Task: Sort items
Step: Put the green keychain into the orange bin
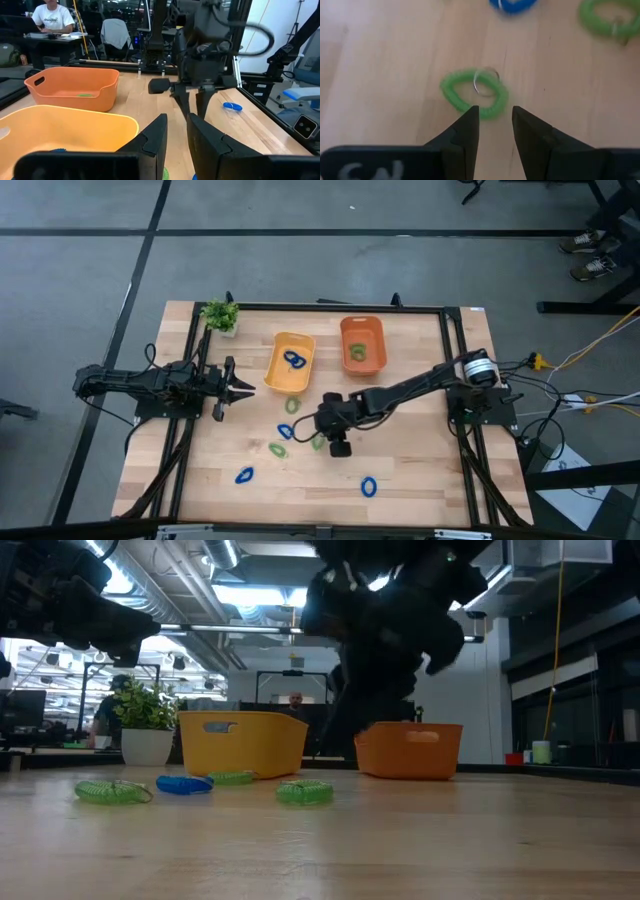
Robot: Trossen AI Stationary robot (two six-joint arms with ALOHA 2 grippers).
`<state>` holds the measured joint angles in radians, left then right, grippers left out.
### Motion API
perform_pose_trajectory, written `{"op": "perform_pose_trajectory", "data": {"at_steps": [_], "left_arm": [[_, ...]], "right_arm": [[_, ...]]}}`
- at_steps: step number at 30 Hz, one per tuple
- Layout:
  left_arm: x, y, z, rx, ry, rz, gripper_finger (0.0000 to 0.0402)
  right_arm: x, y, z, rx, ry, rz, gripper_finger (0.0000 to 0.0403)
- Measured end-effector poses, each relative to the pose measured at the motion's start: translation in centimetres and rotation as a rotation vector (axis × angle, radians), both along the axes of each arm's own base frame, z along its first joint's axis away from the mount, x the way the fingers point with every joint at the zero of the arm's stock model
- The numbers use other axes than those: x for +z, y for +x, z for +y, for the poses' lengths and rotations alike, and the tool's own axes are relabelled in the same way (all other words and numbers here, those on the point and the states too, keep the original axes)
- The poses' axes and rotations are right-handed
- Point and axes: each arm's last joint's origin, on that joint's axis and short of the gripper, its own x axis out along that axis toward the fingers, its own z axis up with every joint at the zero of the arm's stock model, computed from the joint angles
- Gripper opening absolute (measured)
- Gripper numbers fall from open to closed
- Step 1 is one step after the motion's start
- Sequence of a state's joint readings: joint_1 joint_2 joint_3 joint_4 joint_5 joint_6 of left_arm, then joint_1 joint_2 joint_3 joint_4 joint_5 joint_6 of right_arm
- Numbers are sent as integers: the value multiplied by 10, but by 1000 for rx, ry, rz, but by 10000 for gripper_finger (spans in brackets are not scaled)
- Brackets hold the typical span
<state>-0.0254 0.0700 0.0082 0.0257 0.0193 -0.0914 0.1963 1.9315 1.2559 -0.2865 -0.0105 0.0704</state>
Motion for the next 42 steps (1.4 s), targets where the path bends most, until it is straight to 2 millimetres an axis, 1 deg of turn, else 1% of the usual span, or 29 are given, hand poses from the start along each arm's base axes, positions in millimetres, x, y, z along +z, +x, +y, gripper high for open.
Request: {"op": "perform_pose_trajectory", "data": {"at_steps": [9, 14, 19, 25, 27, 29, 32, 37, 39, 42], "left_arm": [[0, 0, 0, 0, 0, 0, 70], [0, 0, 0, 0, 0, 0, 70], [0, 0, 0, 0, 0, 0, 70], [0, 0, 0, 0, 0, 0, 70], [0, 0, 0, 0, 0, 0, 70], [0, 0, 0, 0, 0, 0, 70], [0, 0, 0, 0, 0, 0, 70], [0, 0, 0, 0, 0, 0, 70], [0, 0, 0, 0, 0, 0, 70], [0, 0, 0, 0, 0, 0, 70]], "right_arm": [[-17, 7, -1, -7, -8, 32, 117], [-20, 13, 0, -5, 1, -19, 117], [-19, 14, 0, -5, 7, -35, 117], [-18, 17, 1, -49, 45, -61, 117], [-23, 19, 1, -50, 46, -64, 117], [-32, 21, 2, -59, 54, -60, 117], [-37, 24, 2, -75, 76, -59, 117], [-39, 24, -4, -75, 71, -49, 117], [-39, 24, -6, -81, 68, -38, 111], [-41, 23, -10, -89, 63, -17, 91]]}}
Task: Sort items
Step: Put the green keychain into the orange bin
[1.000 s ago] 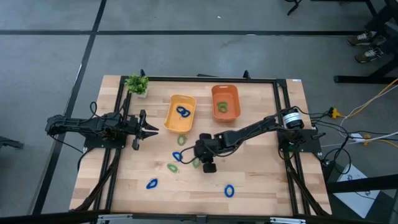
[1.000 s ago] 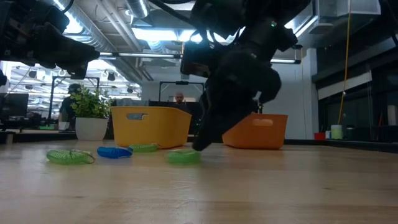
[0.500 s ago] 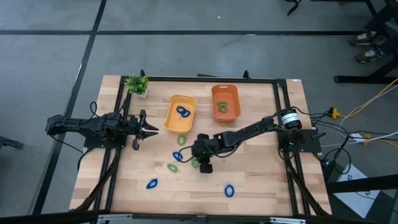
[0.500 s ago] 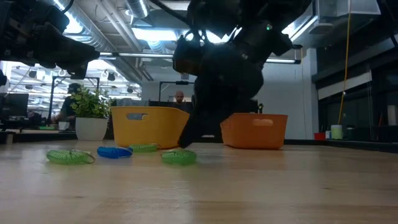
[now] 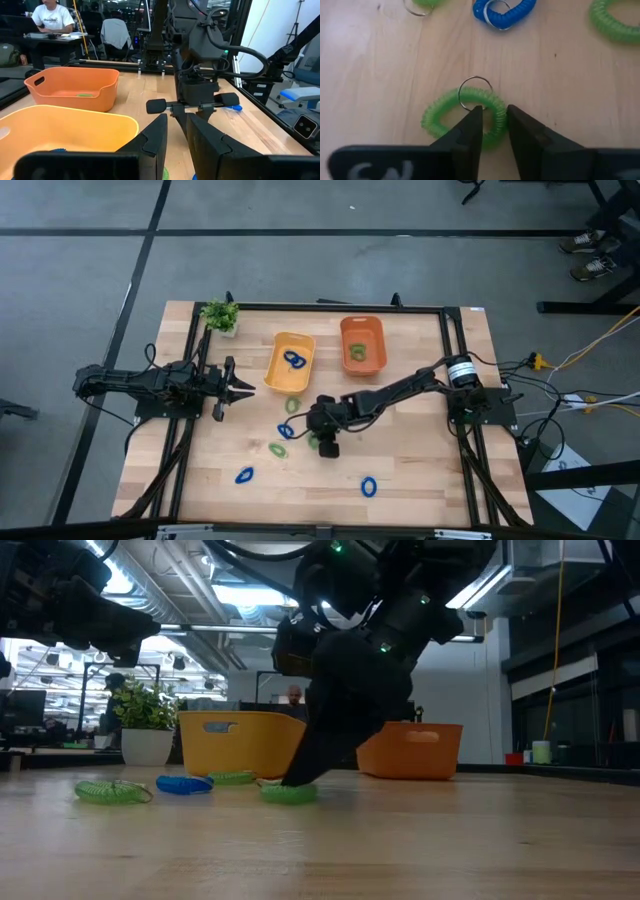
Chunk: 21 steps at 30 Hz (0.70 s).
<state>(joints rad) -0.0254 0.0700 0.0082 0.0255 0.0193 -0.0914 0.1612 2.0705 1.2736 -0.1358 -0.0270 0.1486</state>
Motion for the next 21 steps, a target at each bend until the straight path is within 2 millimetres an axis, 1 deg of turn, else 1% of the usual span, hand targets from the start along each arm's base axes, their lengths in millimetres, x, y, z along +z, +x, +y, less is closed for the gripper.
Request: {"op": "perform_pose_trajectory", "data": {"at_steps": [5, 8, 11, 15, 21], "left_arm": [[0, 0, 0, 0, 0, 0, 70], [0, 0, 0, 0, 0, 0, 70], [0, 0, 0, 0, 0, 0, 70], [0, 0, 0, 0, 0, 0, 70], [0, 0, 0, 0, 0, 0, 70]], "right_arm": [[-1, 0, -5, -10, 0, 17, 41], [-2, -1, -8, -1, 5, 26, 19], [-3, -2, -9, 6, -3, 44, 14], [-1, -5, -12, -11, -25, 66, 21], [11, -16, -16, -53, -106, 120, 13]]}}
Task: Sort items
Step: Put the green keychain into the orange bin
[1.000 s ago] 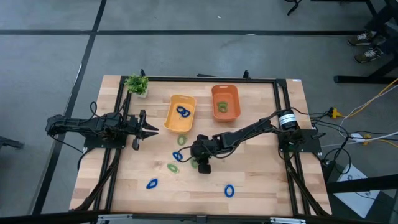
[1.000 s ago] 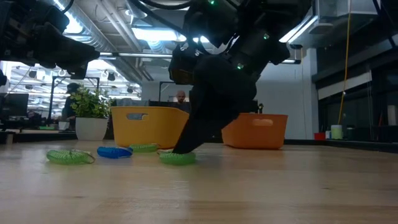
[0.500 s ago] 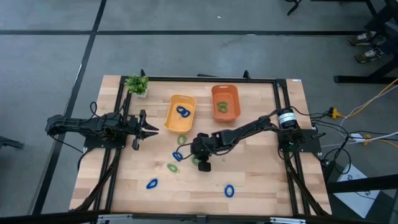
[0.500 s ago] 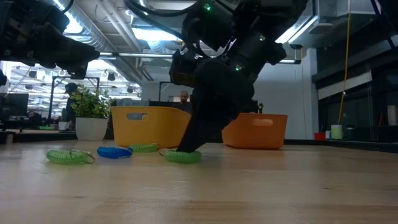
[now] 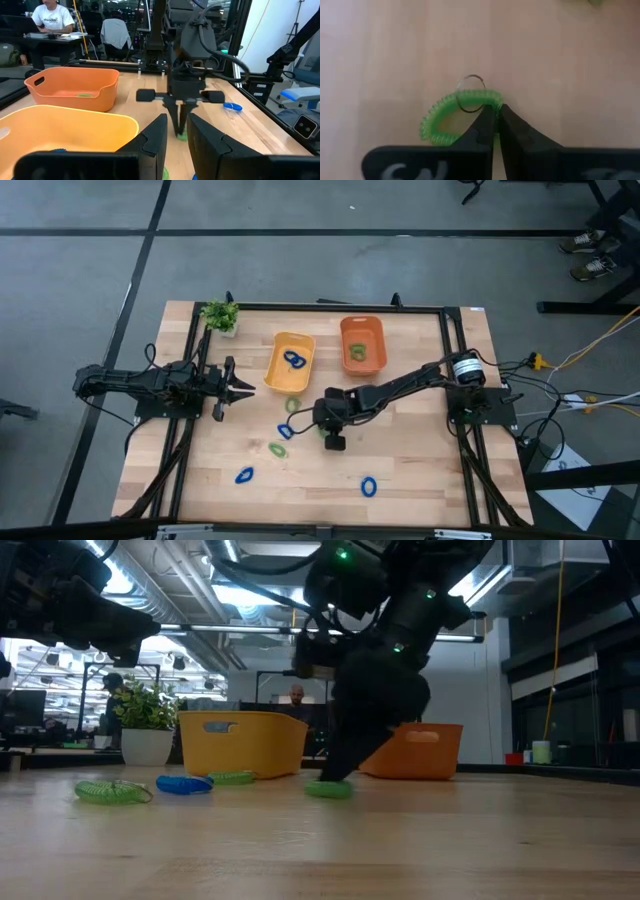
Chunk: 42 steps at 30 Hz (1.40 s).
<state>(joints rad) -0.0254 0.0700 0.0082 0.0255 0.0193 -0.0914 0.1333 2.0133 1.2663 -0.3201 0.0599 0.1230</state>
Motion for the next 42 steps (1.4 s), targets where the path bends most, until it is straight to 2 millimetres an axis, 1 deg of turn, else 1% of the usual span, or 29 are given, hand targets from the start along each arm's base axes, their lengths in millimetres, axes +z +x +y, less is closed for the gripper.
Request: {"op": "perform_pose_trajectory", "data": {"at_steps": [9, 16, 24, 34, 39, 42], "left_arm": [[0, 0, 0, 0, 0, 0, 70], [0, 0, 0, 0, 0, 0, 70], [0, 0, 0, 0, 0, 0, 70], [0, 0, 0, 0, 0, 0, 70], [0, 0, 0, 0, 0, 0, 70], [0, 0, 0, 0, 0, 0, 70]], "right_arm": [[14, -17, -5, -20, -36, 106, 14], [27, -23, -8, -42, -73, 108, 13], [51, -32, -8, -34, -69, 84, 13], [93, -46, -10, -27, -58, -20, 12], [106, -53, -12, -33, -80, -47, 12], [115, -62, -14, -26, -117, -28, 12]]}}
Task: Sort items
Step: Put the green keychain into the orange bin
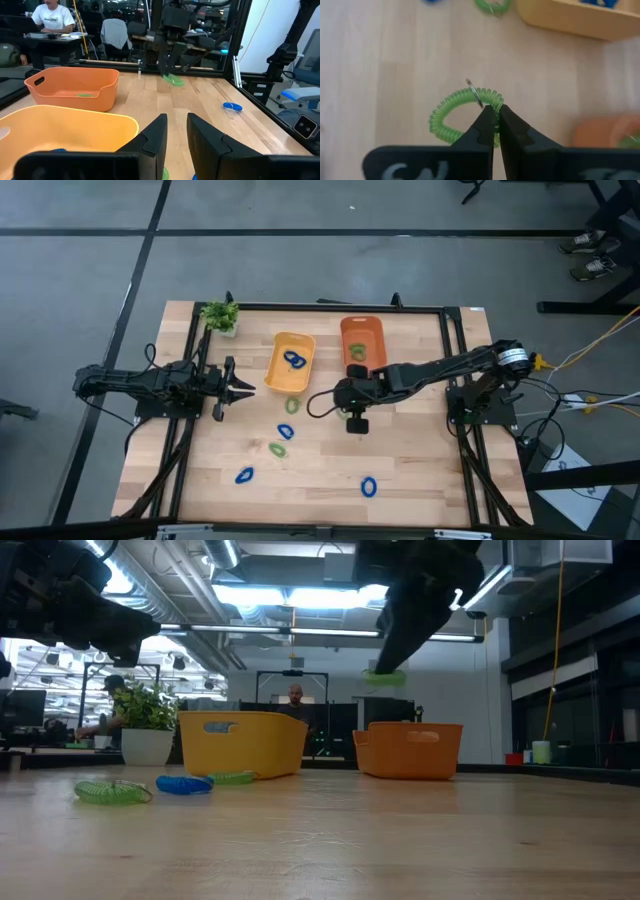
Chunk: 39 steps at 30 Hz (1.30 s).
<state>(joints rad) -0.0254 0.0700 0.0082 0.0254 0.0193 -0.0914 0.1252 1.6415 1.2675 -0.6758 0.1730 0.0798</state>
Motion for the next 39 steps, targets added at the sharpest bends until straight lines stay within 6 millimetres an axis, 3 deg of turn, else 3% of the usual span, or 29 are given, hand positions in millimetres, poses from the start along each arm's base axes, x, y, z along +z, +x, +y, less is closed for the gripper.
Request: {"op": "perform_pose_trajectory", "data": {"at_steps": [7, 16, 39], "left_arm": [[0, 0, 0, 0, 0, 0, 70], [0, 0, 0, 0, 0, 0, 70], [0, 0, 0, 0, 0, 0, 70]], "right_arm": [[31, -31, -20, -14, -38, 28, 12], [66, -61, -53, -48, -83, -58, 12], [75, -71, -139, -290, -164, -152, 12]]}}
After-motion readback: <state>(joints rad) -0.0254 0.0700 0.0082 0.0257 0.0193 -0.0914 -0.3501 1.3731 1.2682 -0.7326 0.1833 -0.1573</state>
